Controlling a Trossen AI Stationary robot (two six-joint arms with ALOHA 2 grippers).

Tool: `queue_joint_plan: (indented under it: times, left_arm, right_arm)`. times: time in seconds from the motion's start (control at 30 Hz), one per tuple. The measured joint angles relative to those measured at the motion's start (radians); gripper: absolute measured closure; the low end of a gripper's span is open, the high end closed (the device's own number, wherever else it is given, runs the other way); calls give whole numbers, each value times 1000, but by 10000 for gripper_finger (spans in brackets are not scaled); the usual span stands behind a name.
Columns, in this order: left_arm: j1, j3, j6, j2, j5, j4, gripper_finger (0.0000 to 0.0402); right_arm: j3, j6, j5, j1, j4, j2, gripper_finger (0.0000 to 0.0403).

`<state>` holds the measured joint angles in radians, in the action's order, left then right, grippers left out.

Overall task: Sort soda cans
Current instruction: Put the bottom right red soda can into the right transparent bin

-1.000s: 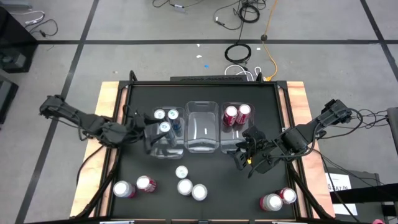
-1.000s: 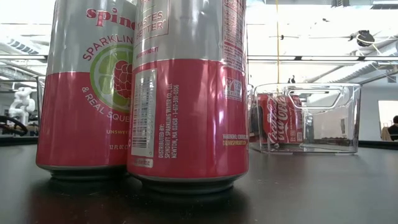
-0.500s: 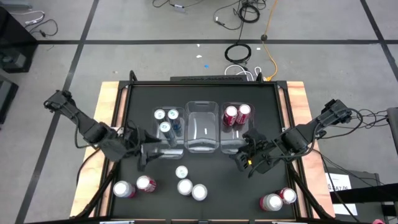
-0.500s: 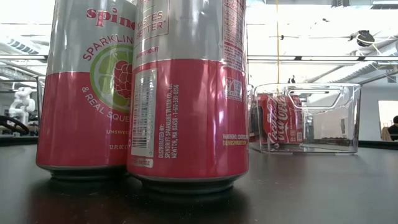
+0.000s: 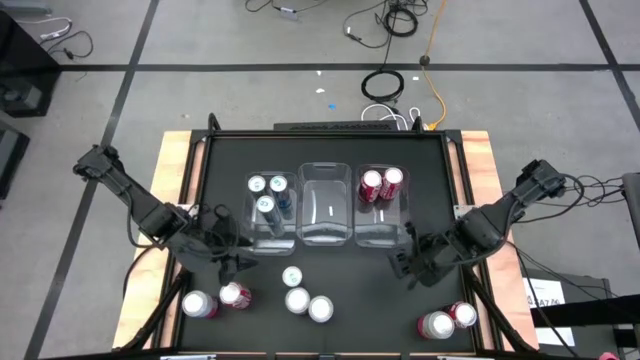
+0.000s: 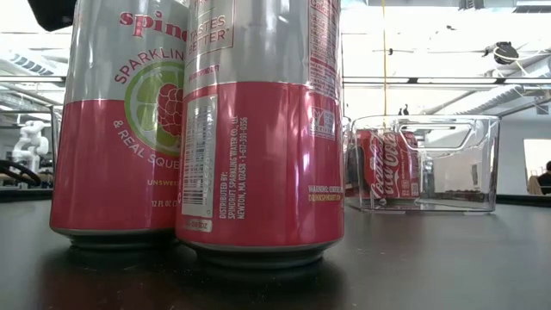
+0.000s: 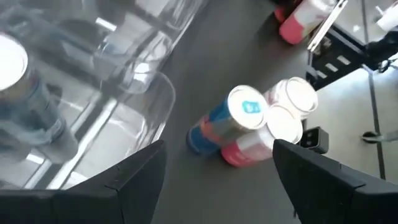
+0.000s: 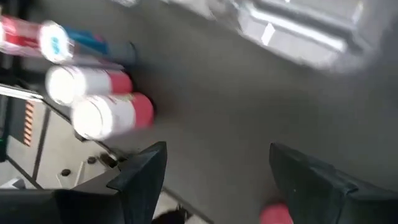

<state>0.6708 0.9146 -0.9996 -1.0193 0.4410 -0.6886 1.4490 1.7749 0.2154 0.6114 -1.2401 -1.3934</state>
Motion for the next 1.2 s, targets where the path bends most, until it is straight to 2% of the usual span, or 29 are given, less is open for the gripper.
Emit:
queue_joint_plan:
  times: [0.2, 0.43, 0.67, 1.03, 1.2]
  left_arm:
    - [0, 0, -8, -2, -15, -15, 97]
    - [0, 0, 16, -2, -19, -10, 97]
    - [0, 0, 39, -2, -19, -9, 97]
    - [-1, 0, 38, -2, -19, 75, 97]
    - [-1, 0, 37, -2, -19, 119, 97]
  right_arm:
    - [0, 230, -41, 111, -81, 0, 126]
    - [0, 305, -145, 229, -111, 0, 126]
    - [0, 197, -271, 301, -154, 0, 126]
    - [0, -86, -272, 412, -159, 0, 126]
    - [-46, -195, -268, 468, -141, 0, 126]
